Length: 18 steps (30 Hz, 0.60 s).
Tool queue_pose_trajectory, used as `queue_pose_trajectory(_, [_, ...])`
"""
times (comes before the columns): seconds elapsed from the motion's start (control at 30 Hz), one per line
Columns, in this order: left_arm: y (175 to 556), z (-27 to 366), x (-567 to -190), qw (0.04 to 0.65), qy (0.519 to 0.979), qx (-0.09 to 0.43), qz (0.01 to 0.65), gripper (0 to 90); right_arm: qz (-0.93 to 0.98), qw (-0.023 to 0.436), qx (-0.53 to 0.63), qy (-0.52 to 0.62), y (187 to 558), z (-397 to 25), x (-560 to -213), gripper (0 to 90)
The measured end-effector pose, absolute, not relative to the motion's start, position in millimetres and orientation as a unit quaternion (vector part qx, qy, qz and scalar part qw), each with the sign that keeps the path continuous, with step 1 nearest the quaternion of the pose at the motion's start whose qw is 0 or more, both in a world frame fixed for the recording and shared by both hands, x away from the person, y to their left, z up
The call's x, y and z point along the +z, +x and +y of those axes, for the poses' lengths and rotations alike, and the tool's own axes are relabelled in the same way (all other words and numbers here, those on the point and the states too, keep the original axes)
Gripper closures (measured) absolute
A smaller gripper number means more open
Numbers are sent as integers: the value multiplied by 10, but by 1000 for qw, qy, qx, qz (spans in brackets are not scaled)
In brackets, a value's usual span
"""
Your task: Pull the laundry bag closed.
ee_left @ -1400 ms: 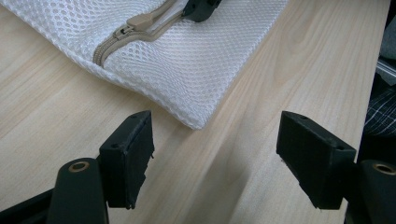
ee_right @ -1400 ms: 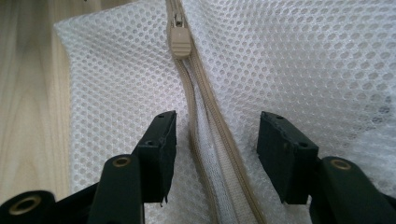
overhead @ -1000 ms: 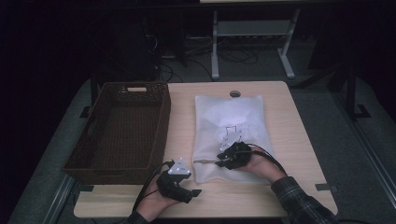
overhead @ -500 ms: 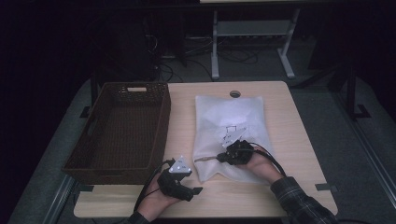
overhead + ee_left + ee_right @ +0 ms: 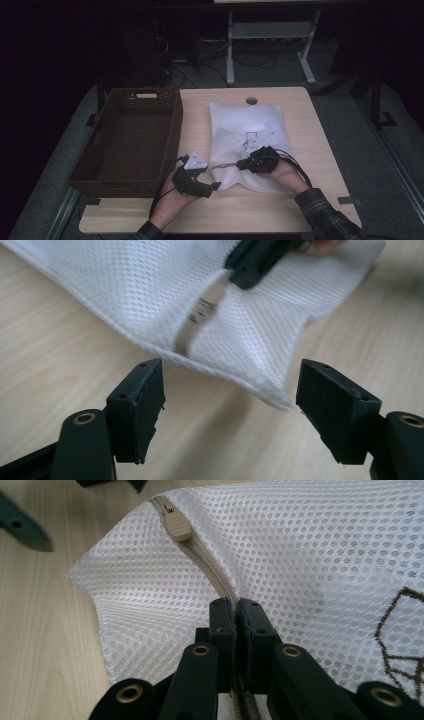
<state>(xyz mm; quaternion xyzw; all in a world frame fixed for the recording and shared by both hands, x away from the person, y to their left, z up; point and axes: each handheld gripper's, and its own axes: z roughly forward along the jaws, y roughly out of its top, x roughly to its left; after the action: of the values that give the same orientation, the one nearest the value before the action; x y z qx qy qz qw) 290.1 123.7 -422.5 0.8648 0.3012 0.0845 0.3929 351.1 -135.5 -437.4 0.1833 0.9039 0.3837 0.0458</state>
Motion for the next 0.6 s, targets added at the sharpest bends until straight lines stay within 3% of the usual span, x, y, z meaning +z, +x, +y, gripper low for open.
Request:
queue_pose_trajectory(0.43, [3215,1197,-4279,415,846,58,329,275,895,42,400,190,3529,-1427,-4332,848])
queue_pose_trajectory(0.6, [3250,1190,-4300,414,852,57,315,394,891,41,408,197,3540,-1469,-4310,848])
